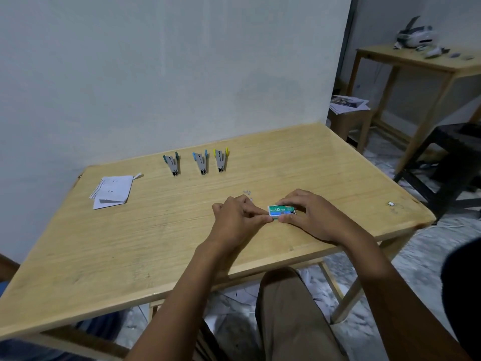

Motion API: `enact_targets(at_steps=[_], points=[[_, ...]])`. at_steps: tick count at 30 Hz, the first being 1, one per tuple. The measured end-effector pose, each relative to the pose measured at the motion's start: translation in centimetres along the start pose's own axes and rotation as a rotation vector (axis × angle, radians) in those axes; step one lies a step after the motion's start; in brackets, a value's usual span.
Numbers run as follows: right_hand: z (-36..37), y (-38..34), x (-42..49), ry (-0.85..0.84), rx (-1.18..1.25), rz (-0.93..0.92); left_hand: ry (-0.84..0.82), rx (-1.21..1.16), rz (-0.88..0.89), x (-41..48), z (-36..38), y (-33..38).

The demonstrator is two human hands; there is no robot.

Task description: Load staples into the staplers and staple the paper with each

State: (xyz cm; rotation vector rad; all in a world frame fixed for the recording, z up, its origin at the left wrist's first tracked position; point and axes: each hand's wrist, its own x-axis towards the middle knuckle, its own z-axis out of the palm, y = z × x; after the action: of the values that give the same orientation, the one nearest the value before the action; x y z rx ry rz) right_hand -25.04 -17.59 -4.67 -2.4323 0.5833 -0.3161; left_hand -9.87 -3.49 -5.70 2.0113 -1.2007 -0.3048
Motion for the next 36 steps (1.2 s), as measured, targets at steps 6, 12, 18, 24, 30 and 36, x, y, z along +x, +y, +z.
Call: enact_targets(at_steps=[6, 12, 18, 24, 30, 36], points=[[0.0, -0.1, -0.1, -0.006, 0.010, 0.011, -0.153, 0.002, 0.059, 0.3, -0.7, -0.8], [0.3, -0.3, 0.1, 0.003, 0.013, 0.042, 0.176, 0.165, 0.022, 2.0, -0.6, -1.5], [0.1, -0.1, 0.6, -0.015, -0.041, 0.047, -0.121, 0.229, 0.114, 3.1, -0.4, -1.3], [0.0, -0.1, 0.7, -0.023, -0.061, 0.059, -0.111, 0.148, 0.150, 0.4, -0.8, -1.3], [1.2, -1.3, -0.1, -0.030, -0.131, 0.002, -0.080, 0.083, 0.172, -3.1, -1.4, -1.4], [2.2, -3.2, -1.1, -0.108, -0.131, -0.053, -0.053, 0.042, 0.128, -5.3, -2.1, -1.4]])
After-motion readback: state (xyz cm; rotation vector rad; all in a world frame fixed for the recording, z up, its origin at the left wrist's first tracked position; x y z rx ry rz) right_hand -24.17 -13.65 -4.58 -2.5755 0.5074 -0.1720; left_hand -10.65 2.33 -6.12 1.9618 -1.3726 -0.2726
